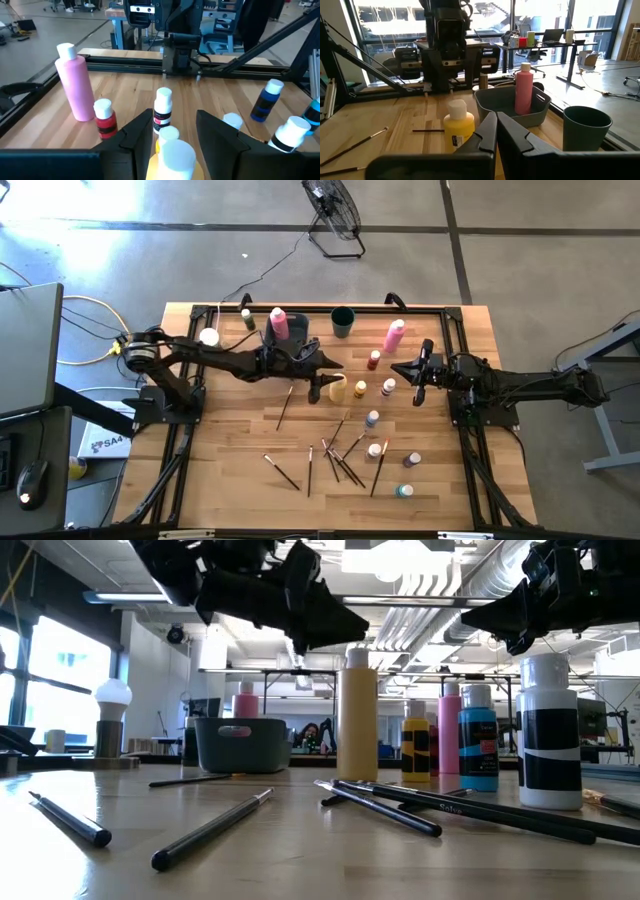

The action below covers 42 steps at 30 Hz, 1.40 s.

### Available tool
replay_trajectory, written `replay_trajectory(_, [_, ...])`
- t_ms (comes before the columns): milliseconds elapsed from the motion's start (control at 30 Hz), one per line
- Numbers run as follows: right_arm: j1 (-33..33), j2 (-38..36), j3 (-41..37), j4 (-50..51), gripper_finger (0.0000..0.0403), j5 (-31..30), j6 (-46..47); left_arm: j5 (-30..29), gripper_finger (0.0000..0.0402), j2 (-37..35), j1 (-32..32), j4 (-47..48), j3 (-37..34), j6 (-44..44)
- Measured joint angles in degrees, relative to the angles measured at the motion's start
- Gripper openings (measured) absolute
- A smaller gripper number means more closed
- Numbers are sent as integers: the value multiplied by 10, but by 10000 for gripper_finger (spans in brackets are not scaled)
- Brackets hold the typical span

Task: Pick & Place Paint Supplies
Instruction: Put the large yellow paint bottle into the green bin

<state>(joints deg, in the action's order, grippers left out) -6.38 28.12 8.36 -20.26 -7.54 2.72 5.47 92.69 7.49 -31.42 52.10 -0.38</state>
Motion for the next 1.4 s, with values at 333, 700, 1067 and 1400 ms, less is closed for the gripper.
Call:
replay_trajectory(333, [0, 0, 0, -1, 3, 0, 0, -18, 147, -4, 0, 40, 0, 1])
replay_trajectory(700, [0, 0, 0, -1, 3, 0, 0, -28, 147, -4, 0, 50, 0, 1])
replay_trajectory(1067, [0, 0, 0, -1, 3, 0, 0, 51, 147, -4, 0, 61, 0, 12])
replay_trajectory(1400, [0, 0, 0, -1, 3, 0, 0, 4, 147, -24, 0, 69, 0, 45])
